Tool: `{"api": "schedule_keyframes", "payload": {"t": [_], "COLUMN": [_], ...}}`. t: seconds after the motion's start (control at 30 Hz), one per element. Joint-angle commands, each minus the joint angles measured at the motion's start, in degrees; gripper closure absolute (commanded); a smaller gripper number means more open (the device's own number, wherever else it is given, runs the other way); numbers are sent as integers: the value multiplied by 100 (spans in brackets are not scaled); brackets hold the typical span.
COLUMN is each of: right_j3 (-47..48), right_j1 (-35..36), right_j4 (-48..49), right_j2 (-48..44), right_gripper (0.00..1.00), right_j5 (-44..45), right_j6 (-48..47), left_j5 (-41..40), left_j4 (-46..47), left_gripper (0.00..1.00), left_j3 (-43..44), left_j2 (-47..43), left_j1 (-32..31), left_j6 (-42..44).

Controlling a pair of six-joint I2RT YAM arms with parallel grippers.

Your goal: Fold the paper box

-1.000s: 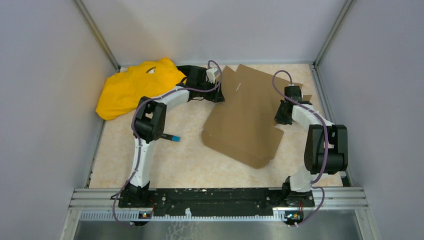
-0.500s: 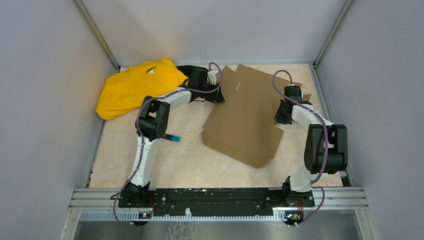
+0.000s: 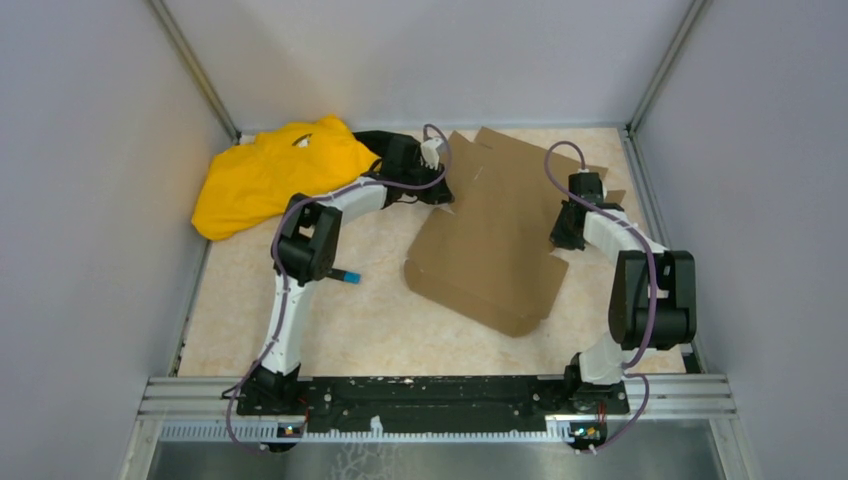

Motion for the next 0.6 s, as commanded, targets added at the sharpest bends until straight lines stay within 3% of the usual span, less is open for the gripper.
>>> {"api": "schedule_keyframes", "payload": {"t": [0.0,0.57], "right_j3": [-109,-164], "right_j1": [18,16], "right_j4": [-190,-412], "right_j2": [-416,-848], "right_gripper": [100,100], "right_j5": [379,13], "right_j6": [-4,-104], "left_j5": [-211,-911], "left_j4": [291,602], "left_gripper": [85,85], "left_j3": [-254,-2279], "left_j2": [-628,-2586], "left_j1": [-230,-459], "left_j6": [140,55]}}
